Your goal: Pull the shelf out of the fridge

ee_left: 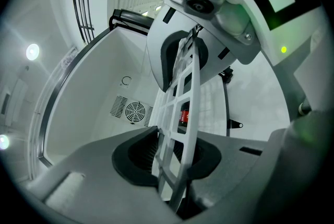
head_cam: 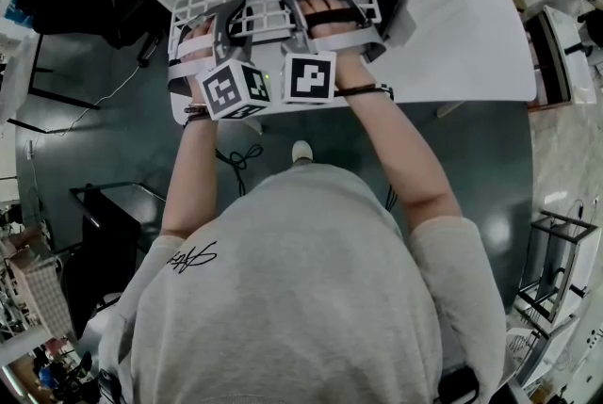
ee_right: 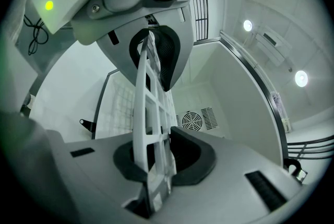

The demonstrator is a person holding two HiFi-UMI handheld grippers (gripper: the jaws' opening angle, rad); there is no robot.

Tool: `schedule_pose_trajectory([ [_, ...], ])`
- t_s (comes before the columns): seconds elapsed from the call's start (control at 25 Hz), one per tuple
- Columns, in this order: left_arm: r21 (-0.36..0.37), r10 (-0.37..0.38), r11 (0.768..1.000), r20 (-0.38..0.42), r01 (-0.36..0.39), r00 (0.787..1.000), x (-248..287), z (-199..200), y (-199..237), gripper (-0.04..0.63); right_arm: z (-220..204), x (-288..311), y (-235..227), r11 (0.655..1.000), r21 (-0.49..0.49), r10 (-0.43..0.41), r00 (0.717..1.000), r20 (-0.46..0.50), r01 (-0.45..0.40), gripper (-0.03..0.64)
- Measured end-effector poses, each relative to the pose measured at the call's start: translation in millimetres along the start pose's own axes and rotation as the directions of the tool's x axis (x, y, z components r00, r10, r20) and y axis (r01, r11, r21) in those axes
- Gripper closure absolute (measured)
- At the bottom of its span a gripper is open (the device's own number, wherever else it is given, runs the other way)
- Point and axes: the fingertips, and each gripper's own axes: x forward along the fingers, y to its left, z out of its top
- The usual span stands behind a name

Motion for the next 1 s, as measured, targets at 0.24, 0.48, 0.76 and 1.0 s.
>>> schedule_pose_trajectory([
  [0.24,0.0,-0.003,1.0,0.0,0.003,1.0,-1.9,-0.1,-2.9,0.522,0.9,-2.3,1.6,1.0,0.004,-0.003,1.0,0.003,0.003,0.569],
  [0.48,-0.002,-0.001,1.0,0.0,0.001,1.0,-2.3,-0.3,-2.5,0.522,0.8,-2.2,1.6,1.0,0.001,-0.001,1.0,0.001,0.001,0.569],
  [0.76,-0.001,-0.001,1.0,-0.002,0.001,1.0,-5.2,0.7,-2.7,0.522,1.7,-5.3,1.6,1.0,0.005,0.001,1.0,0.004,-0.001,0.569],
  [1.0,-0.004,-0.002,1.0,-0.002,0.002,1.0,-7.8,1.1,-2.1,0.522,3.1,-7.6,1.6,1.0,0.006,0.009,1.0,0.005,-0.009,0.569],
])
